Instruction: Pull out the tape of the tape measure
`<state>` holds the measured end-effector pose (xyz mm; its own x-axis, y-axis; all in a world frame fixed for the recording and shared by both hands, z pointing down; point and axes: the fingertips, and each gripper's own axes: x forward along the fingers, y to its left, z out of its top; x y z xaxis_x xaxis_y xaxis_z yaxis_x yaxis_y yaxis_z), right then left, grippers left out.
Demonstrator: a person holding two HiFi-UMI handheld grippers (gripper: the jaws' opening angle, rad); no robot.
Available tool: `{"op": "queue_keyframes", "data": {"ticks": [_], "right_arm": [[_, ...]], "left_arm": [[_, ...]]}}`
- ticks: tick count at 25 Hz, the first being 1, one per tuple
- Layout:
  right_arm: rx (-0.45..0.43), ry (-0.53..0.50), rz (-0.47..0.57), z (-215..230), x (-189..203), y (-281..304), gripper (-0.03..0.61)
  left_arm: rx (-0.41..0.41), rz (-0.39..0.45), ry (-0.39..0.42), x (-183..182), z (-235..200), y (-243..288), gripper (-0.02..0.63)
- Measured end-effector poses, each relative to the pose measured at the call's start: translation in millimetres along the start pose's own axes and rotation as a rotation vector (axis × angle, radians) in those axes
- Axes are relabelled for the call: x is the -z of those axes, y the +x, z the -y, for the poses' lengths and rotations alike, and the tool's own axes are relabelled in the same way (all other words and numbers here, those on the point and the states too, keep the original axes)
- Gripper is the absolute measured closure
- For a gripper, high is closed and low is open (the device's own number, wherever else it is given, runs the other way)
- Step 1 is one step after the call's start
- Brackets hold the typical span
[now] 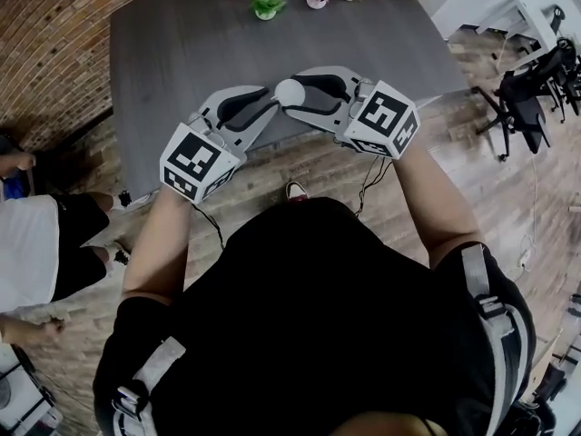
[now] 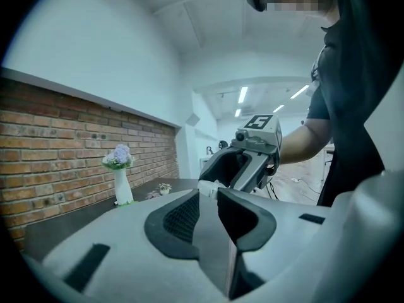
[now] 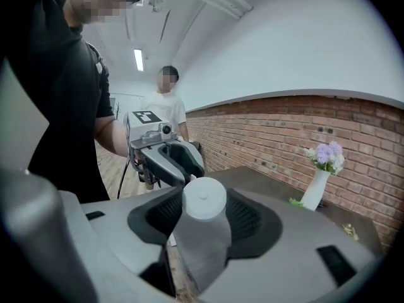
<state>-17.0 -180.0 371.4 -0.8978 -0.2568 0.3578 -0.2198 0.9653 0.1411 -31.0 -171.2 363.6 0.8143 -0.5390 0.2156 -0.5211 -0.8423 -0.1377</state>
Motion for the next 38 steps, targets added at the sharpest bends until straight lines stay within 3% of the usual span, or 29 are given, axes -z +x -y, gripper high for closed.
{"op": "queue_keyframes", "data": {"ticks": [6, 12, 19, 30, 33, 38], "right_arm": [[-0.011, -0.010, 0.014, -8, -7, -5, 0.365], [0.024, 0.010, 0.049, -6, -14, -4, 0.365], [0.167, 0.084, 0.068, 28, 2, -27, 0.365], [0.524, 0.228, 0.135, 109, 34, -136, 0.367], [0.566, 0.237, 0.145, 115, 35, -152, 0.367], [0.522, 0.212, 0.126, 101, 30, -129, 0.367]], "left_arm": [[-0.001, 0.001, 0.026, -6, 10, -6, 0.598], [-0.061, 0.011, 0.020, -9, 4, -16, 0.600], [-0.260, 0.025, -0.048, 3, -40, -50, 0.600], [-0.688, 0.062, -0.148, 19, -131, -155, 0.600], [-0.715, 0.065, -0.166, 22, -136, -161, 0.600], [-0.679, 0.063, -0.172, 25, -127, -139, 0.600]]}}
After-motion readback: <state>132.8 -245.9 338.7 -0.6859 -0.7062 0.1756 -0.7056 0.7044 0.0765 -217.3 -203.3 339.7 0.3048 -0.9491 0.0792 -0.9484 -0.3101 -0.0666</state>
